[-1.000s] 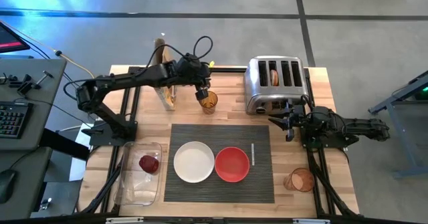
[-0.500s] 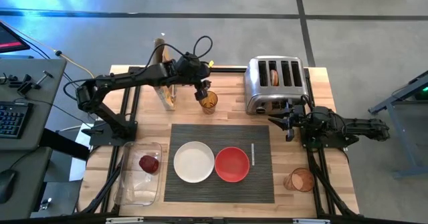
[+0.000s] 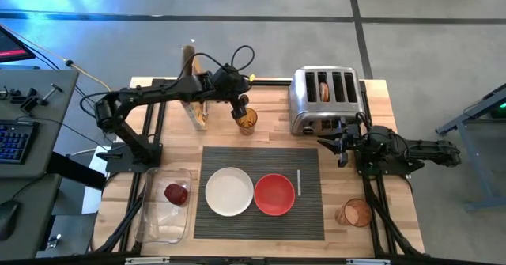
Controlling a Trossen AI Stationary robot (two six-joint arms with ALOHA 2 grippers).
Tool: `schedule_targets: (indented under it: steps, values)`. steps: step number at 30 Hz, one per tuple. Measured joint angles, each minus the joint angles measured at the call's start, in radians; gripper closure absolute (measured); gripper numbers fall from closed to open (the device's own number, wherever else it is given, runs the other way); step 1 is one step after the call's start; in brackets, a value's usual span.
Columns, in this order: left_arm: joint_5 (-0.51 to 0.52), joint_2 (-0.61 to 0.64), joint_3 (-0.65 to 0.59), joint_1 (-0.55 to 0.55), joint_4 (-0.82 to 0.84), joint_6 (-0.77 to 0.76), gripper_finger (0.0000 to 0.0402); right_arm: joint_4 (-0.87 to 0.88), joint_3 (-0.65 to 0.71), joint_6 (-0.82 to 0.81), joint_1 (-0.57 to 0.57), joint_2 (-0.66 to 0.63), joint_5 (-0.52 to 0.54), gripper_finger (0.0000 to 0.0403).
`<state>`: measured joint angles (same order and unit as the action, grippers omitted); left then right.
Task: Arrange a breakfast setting
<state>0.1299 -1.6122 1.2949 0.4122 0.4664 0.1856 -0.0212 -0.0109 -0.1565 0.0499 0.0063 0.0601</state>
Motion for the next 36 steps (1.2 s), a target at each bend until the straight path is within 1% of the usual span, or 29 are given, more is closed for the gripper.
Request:
schedule_targets:
  steps: [5, 15, 30, 33, 36]
  values:
    - [0.016, -0.013, 0.000, 0.001, 0.002, -0.002, 0.0211, 0.000, 0.000, 0.000, 0.000, 0.000, 0.000, 0.0320]
    - [0.002, -0.027, 0.000, 0.015, 0.042, -0.020, 0.0211, 0.000, 0.000, 0.000, 0.000, 0.000, 0.000, 0.0320]
    - [0.010, -0.064, 0.000, 0.015, 0.036, -0.053, 0.0211, 0.000, 0.000, 0.000, 0.000, 0.000, 0.000, 0.0320]
    - [0.010, -0.064, 0.000, 0.018, 0.037, -0.054, 0.0221, 0.000, 0.000, 0.000, 0.000, 0.000, 0.000, 0.0320]
    - [0.010, -0.064, 0.000, 0.020, 0.038, -0.069, 0.0246, 0.000, 0.000, 0.000, 0.000, 0.000, 0.000, 0.0320]
